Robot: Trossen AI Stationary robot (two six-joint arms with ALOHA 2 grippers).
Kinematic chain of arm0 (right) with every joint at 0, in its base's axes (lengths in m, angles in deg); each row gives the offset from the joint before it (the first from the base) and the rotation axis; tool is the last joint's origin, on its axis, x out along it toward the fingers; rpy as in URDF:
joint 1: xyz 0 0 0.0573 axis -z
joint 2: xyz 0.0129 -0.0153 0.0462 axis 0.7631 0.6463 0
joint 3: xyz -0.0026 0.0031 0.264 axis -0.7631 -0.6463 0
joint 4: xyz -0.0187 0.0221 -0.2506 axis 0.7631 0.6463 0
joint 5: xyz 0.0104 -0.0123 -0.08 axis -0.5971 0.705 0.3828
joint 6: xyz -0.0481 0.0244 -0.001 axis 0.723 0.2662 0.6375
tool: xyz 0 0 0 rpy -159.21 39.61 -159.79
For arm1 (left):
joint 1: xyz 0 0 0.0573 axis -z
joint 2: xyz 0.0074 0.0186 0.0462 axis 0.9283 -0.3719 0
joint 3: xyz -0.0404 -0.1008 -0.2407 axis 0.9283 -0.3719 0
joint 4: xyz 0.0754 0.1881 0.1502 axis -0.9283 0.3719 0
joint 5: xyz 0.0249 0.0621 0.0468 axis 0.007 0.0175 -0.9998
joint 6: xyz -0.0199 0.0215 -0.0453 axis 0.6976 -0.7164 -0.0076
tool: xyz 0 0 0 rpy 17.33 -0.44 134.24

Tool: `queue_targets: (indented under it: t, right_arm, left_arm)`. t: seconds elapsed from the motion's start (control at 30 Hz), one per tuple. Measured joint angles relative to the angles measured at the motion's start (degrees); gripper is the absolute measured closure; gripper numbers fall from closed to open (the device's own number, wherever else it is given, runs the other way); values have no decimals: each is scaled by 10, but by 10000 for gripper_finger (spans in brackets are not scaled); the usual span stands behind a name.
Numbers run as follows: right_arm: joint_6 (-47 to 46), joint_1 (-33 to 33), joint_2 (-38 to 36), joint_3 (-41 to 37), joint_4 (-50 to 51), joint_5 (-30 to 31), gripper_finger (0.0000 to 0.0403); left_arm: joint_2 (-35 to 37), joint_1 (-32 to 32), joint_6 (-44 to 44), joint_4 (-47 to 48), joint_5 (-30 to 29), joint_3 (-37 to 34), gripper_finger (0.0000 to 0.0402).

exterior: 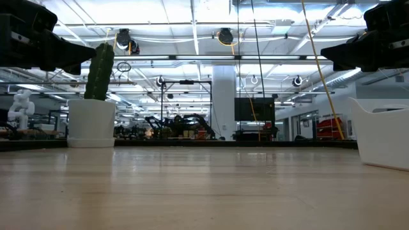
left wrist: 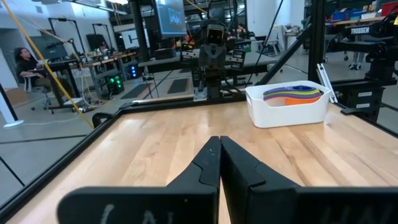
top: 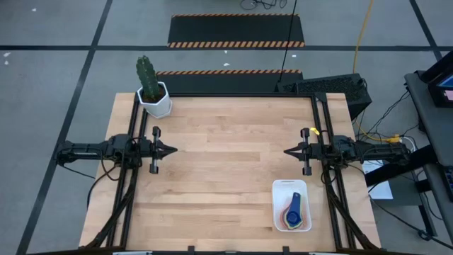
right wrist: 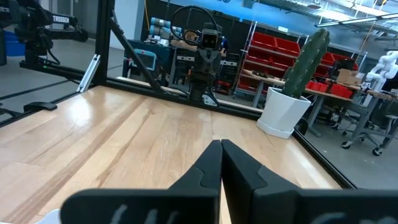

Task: Nest measuring cups in basket
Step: Return to Home Position

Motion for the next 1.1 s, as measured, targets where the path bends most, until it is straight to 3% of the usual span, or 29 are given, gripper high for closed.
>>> queue_targets:
  t: [0.47, 1.1]
  right_arm:
    - [0, 0, 0, 0, 0, 0, 403]
    - [0, 0, 0, 0, 0, 0, 403]
  left_arm:
    - [0, 0, 0, 0, 0, 0, 372]
    - [0, 0, 0, 0, 0, 0, 371]
